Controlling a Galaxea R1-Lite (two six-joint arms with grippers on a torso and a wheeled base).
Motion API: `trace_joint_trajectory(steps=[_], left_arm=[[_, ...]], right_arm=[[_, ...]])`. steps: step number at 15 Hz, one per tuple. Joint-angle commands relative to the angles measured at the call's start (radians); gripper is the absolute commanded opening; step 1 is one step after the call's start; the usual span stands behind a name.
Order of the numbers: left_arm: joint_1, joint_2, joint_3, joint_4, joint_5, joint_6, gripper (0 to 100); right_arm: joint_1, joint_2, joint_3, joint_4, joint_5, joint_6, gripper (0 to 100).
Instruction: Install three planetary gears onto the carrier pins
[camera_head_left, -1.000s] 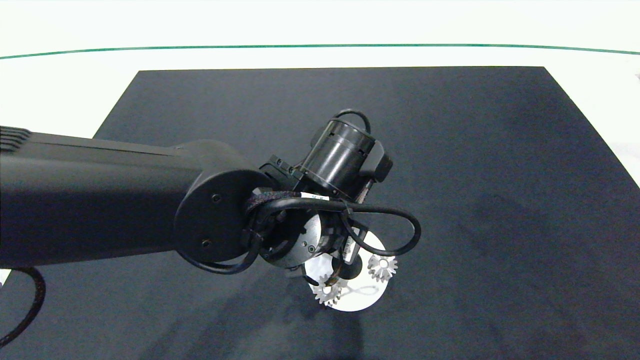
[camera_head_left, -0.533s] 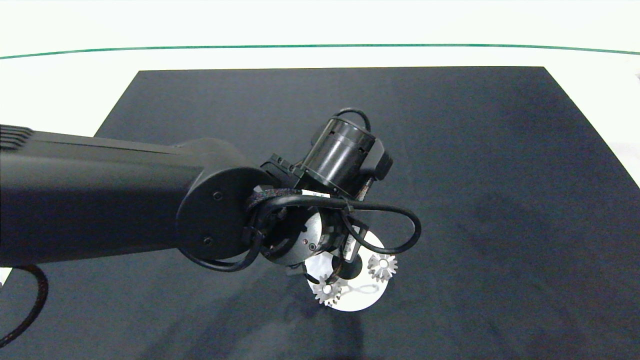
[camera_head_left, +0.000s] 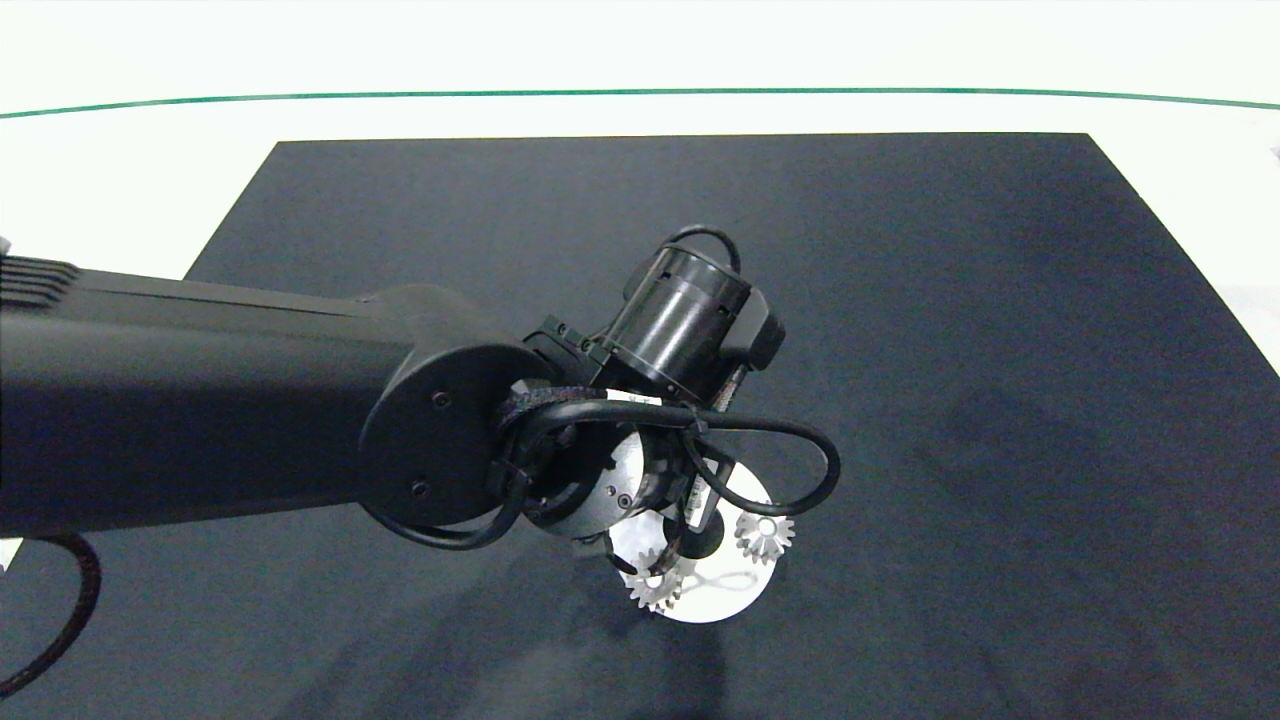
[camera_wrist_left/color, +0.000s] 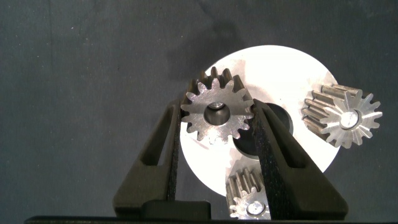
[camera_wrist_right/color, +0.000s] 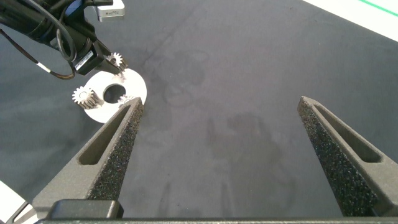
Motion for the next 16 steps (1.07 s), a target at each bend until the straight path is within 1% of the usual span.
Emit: trace_joint_trajectory(steps=[1, 9, 11, 12, 14, 15, 16], left_arm=[[0.001, -0.001, 0.001, 0.002, 0.003, -0.001, 100], [0.0, 0.004, -0.007, 0.002, 0.003, -0.001, 100], [0.004, -0.01, 0.008, 0.003, 0.003, -0.006, 100], [0.02, -0.069, 0.042, 0.003, 0.005, -0.018, 100], [0.066, -0.214, 0.131, 0.002, 0.005, -0.018, 100], [0.103, -0.335, 0.212, -0.003, 0.015, -0.019, 100], [0.136, -0.451, 0.275, -0.009, 0.054, -0.016, 100]], right_arm=[[0.0, -0.001, -0.001, 0.002, -0.002, -0.002, 100], [0.0, -0.008, -0.002, 0.002, -0.002, -0.002, 100], [0.0, -0.008, -0.002, 0.002, -0.002, -0.002, 100], [0.0, -0.008, -0.002, 0.0, -0.002, -0.002, 100], [-0.001, -0.007, 0.001, 0.002, -0.008, -0.003, 100], [-0.004, -0.011, 0.001, 0.002, -0.011, -0.003, 100], [-0.015, -0.016, 0.002, 0.003, -0.015, -0.005, 100]])
